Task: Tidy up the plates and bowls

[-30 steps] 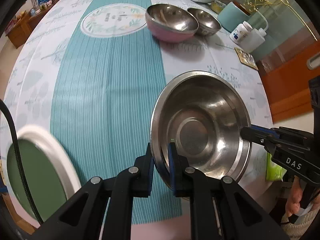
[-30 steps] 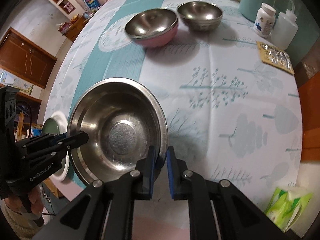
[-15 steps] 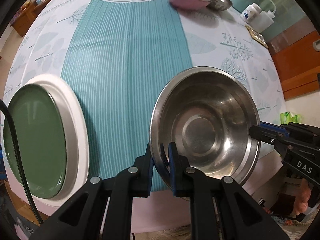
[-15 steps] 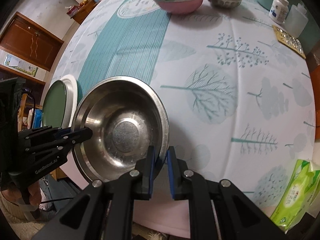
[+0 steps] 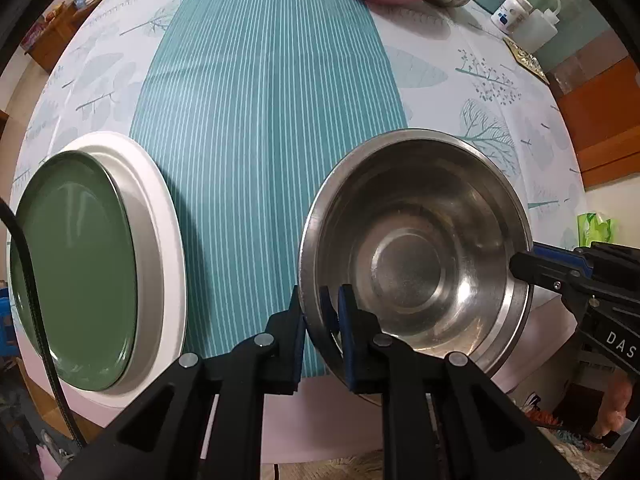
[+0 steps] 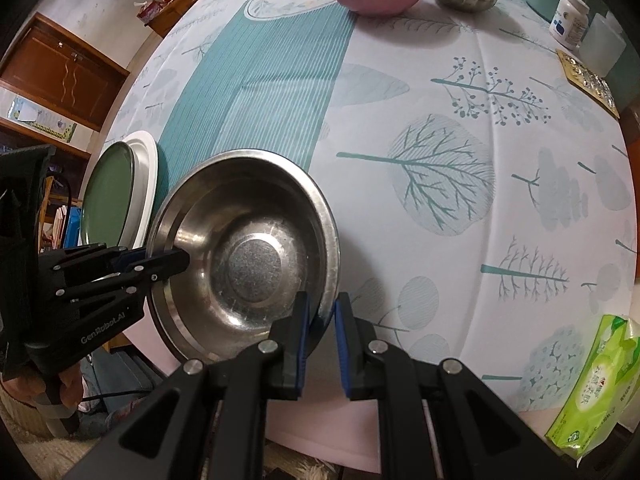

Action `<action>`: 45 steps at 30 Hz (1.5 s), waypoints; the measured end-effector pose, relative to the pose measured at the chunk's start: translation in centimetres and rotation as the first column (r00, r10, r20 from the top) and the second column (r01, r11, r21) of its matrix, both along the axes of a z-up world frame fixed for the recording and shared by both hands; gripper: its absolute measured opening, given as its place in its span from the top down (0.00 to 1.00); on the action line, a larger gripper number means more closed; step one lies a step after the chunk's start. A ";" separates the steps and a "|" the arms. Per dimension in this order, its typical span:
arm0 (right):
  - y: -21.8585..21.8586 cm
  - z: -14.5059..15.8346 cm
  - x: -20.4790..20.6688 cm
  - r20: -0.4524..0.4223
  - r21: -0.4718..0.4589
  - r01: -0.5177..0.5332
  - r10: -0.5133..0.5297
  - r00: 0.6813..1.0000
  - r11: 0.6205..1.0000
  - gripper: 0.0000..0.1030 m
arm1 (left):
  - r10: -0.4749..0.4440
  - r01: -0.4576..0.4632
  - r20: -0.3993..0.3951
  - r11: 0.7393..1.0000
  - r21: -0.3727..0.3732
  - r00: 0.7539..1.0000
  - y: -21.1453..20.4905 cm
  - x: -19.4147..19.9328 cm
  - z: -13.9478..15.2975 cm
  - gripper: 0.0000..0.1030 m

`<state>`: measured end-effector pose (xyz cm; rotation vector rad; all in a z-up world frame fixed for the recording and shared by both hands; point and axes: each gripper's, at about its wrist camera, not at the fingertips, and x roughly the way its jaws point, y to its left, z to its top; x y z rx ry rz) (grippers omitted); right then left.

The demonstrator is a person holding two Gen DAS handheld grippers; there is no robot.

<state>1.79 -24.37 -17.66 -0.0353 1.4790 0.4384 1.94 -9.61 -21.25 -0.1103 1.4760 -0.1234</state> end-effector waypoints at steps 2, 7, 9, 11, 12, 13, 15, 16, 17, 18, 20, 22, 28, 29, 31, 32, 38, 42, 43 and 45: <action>0.1 -0.3 0.0 -0.006 0.000 0.001 -0.001 1.000 1.000 0.88 | 0.000 0.000 -0.002 1.000 0.000 1.000 0.0 0.0 -0.1 0.87; 0.2 -0.5 -0.1 -0.008 -0.004 -0.002 0.002 1.000 1.000 0.87 | -0.001 0.001 -0.003 1.000 0.002 1.000 -0.4 0.2 -0.4 0.87; 0.2 -0.5 -0.1 -0.008 -0.002 -0.001 0.001 1.000 1.000 0.87 | 0.004 -0.004 -0.007 1.000 -0.001 1.000 -0.3 0.2 -0.5 0.87; 0.2 -0.5 -0.1 -0.010 -0.001 -0.001 0.001 1.000 1.000 0.87 | 0.005 -0.005 -0.011 1.000 0.000 1.000 -0.2 0.1 -0.7 0.87; 0.3 -0.6 -0.1 -0.010 0.002 0.000 0.000 1.000 1.000 0.87 | 0.005 -0.005 -0.012 1.000 0.002 1.000 -0.1 0.0 -0.8 0.87; 0.5 -0.6 -0.2 -0.011 0.002 0.000 0.000 1.000 1.000 0.87 | 0.004 -0.004 -0.012 1.000 0.004 1.000 -0.2 0.1 -0.9 0.87; 0.4 -0.7 -0.2 -0.008 -0.002 -0.003 0.003 1.000 1.000 0.87 | 0.001 -0.001 -0.011 1.000 0.003 1.000 -0.3 0.1 -0.9 0.87; 0.5 -0.6 -0.2 -0.002 -0.007 -0.004 0.004 1.000 1.000 0.87 | 0.001 -0.001 -0.010 1.000 0.004 1.000 -0.3 0.1 -0.9 0.87; 0.5 -0.6 -0.2 0.000 -0.008 -0.004 0.004 1.000 1.000 0.87 | -0.001 0.001 -0.008 1.000 0.004 1.000 -0.3 0.1 -0.9 0.87; 0.5 -0.6 -0.2 0.003 -0.009 -0.002 0.002 1.000 1.000 0.87 | -0.003 0.003 -0.007 1.000 0.006 1.000 -0.4 0.2 -0.9 0.87; 0.5 -0.5 -0.2 0.007 -0.012 -0.005 0.005 1.000 1.000 0.87 | -0.001 0.001 -0.006 1.000 0.004 1.000 -0.3 0.2 -1.0 0.87; 0.5 -0.4 -0.2 0.016 -0.020 -0.004 0.005 1.000 1.000 0.88 | -0.002 0.002 -0.004 1.000 0.002 1.000 -0.4 0.3 -1.0 0.87; 0.3 -0.4 -0.1 0.018 -0.015 -0.002 0.002 1.000 1.000 0.88 | 0.004 -0.004 -0.011 1.000 -0.004 1.000 -0.6 0.3 -1.1 0.76; 0.3 -0.3 -0.1 0.017 -0.015 -0.002 0.002 1.000 1.000 0.88 | 0.009 -0.009 -0.013 1.000 -0.009 1.000 -0.6 0.3 -1.0 0.68; 0.1 -0.2 -0.1 0.016 -0.013 -0.002 0.002 1.000 1.000 0.88 | 0.010 -0.009 -0.004 1.000 0.005 1.000 -0.6 0.3 -0.7 0.58; 0.0 -0.1 -0.1 0.018 -0.010 0.000 0.000 1.000 1.000 0.88 | 0.008 -0.008 0.002 1.000 0.013 1.000 -0.6 0.4 -0.6 0.52; -1.0 0.8 0.4 0.014 0.031 0.001 -0.001 1.000 1.000 0.87 | 0.023 -0.025 0.035 0.998 0.051 0.999 -0.5 0.7 1.2 0.43; -1.9 1.6 0.8 0.019 0.062 0.002 -0.003 1.000 0.998 0.80 | 0.058 -0.062 0.059 0.996 0.069 0.997 -0.2 1.1 2.9 0.37; -2.1 1.8 0.9 0.022 0.069 0.004 -0.005 1.000 0.998 0.75 | 0.061 -0.066 0.066 0.995 0.070 0.996 -0.1 1.2 3.3 0.36; -2.8 2.4 1.3 0.027 0.086 0.009 -0.011 1.000 0.996 0.72 | 0.066 -0.073 0.083 0.994 0.082 0.994 -0.1 1.6 4.7 0.32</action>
